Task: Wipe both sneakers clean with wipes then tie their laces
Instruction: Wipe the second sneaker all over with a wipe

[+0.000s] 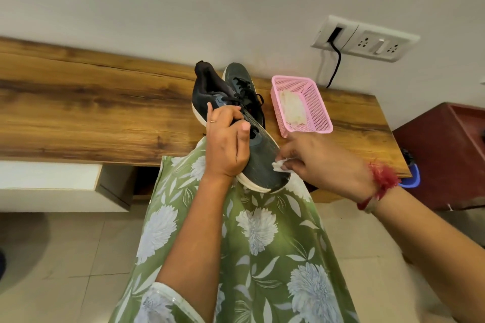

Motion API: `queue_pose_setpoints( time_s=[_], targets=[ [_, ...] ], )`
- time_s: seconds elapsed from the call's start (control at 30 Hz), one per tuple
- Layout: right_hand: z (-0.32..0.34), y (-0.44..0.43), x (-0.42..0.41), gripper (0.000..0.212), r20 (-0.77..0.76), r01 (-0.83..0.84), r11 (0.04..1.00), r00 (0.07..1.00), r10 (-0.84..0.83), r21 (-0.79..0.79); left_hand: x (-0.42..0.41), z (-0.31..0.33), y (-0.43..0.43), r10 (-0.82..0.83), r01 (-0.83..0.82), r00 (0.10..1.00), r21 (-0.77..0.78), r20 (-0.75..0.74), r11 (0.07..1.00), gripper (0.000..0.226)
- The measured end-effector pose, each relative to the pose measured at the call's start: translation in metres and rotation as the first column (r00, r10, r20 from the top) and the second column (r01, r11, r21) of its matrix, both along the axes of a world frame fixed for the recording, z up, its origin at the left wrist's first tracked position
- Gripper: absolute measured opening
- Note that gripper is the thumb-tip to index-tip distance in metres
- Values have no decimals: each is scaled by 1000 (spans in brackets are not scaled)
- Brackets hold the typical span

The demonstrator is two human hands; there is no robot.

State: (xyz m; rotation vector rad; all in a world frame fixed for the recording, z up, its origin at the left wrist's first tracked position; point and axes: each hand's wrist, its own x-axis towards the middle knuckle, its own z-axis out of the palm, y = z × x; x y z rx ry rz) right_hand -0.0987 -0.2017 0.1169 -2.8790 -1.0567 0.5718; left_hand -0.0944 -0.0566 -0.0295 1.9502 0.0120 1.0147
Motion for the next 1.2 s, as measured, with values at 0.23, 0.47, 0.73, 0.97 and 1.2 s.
queue_pose_setpoints(
  time_s=[0.23,0.47,0.73,0.97,1.2],
  targets=[
    [-2,13,7,9,124,280,858,923,-364,430,0,8,-6,-79,81,996,-101,29,992,52],
    [-25,18,-7,21,172,153,968,967,-189,200,4,3,3,-37,34,999,-103,-32,994,69],
    [8,15,4,7,36,313,857,933,-358,410,4,7,-8,-64,63,998,-90,-11,994,66],
    [-25,14,-13,16,154,188,958,962,-224,214,-3,13,-3,38,-38,999,-90,-8,995,55],
    [4,-5,0,8,-32,350,866,931,-363,358,0,13,-12,84,-83,990,20,-112,996,70]
  ],
)
